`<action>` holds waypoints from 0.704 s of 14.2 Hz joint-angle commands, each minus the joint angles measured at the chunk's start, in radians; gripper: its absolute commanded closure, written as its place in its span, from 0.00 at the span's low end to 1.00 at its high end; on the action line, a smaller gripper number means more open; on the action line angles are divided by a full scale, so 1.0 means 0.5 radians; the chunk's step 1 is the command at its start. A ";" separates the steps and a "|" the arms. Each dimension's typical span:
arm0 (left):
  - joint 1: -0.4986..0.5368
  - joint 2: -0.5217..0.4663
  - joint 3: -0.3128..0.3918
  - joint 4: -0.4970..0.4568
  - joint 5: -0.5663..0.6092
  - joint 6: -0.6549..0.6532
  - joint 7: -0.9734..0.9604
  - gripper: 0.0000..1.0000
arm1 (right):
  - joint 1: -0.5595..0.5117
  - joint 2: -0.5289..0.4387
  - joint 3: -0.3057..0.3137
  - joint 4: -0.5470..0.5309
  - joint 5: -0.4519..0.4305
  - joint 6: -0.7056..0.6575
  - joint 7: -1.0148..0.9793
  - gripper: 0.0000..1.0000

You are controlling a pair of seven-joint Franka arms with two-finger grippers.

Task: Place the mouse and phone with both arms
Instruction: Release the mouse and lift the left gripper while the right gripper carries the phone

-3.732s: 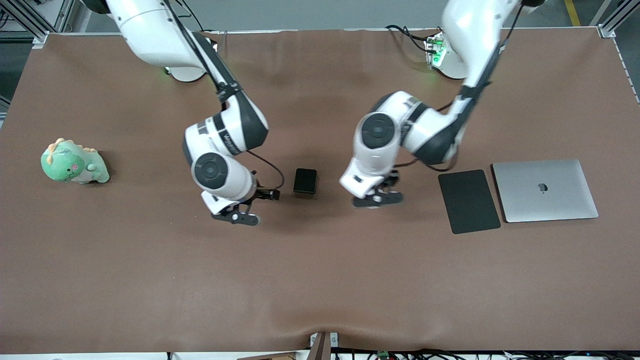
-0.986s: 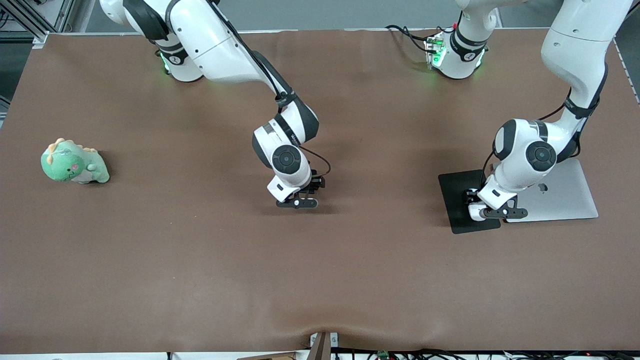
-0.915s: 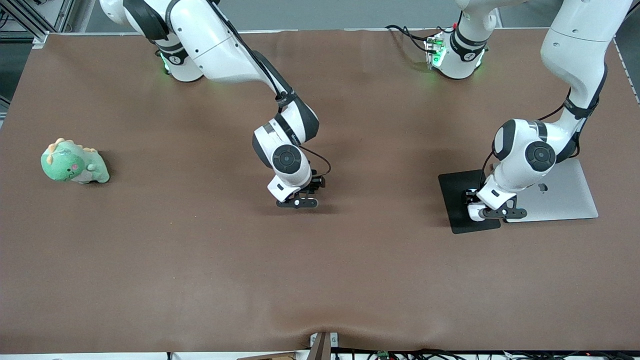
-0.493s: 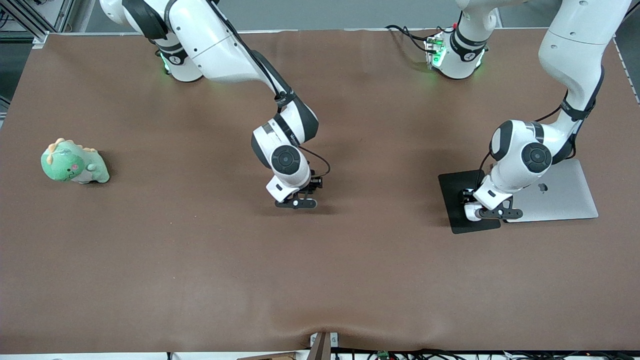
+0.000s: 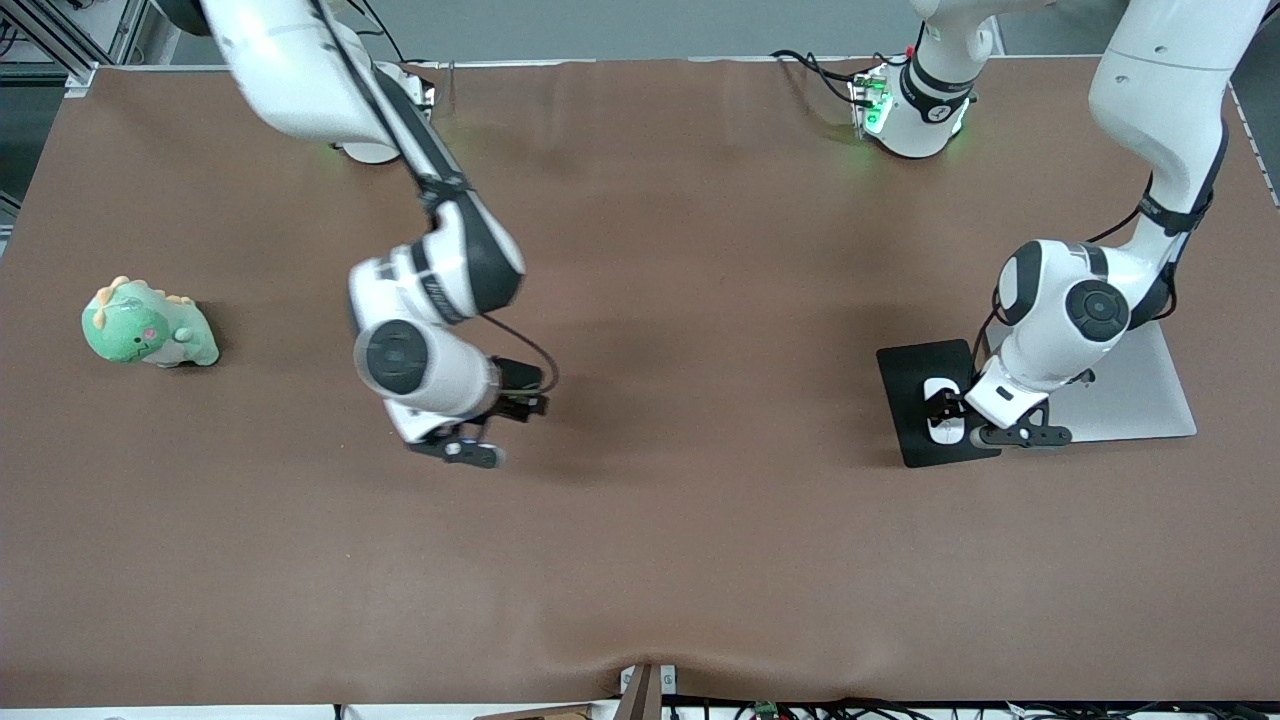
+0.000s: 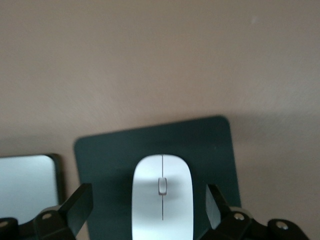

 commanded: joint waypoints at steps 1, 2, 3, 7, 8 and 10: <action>0.013 -0.185 -0.030 0.079 0.003 -0.304 -0.036 0.00 | -0.262 -0.243 0.040 -0.202 0.009 -0.088 -0.306 1.00; 0.019 -0.222 -0.057 0.119 0.000 -0.408 -0.036 0.00 | -0.339 -0.304 0.037 -0.260 0.006 -0.091 -0.411 1.00; 0.019 -0.280 -0.067 0.141 0.000 -0.482 -0.036 0.00 | -0.398 -0.356 0.031 -0.324 -0.012 -0.091 -0.512 1.00; 0.019 -0.504 -0.073 0.321 0.000 -0.924 -0.027 0.00 | -0.753 -0.479 0.016 -0.573 -0.205 -0.088 -0.938 0.99; 0.019 -0.550 -0.076 0.364 -0.003 -1.049 -0.021 0.00 | -0.827 -0.473 0.016 -0.619 -0.224 -0.073 -1.033 0.99; 0.019 -0.664 -0.073 0.408 -0.024 -1.161 -0.011 0.00 | -0.938 -0.470 0.016 -0.711 -0.282 -0.006 -1.144 1.00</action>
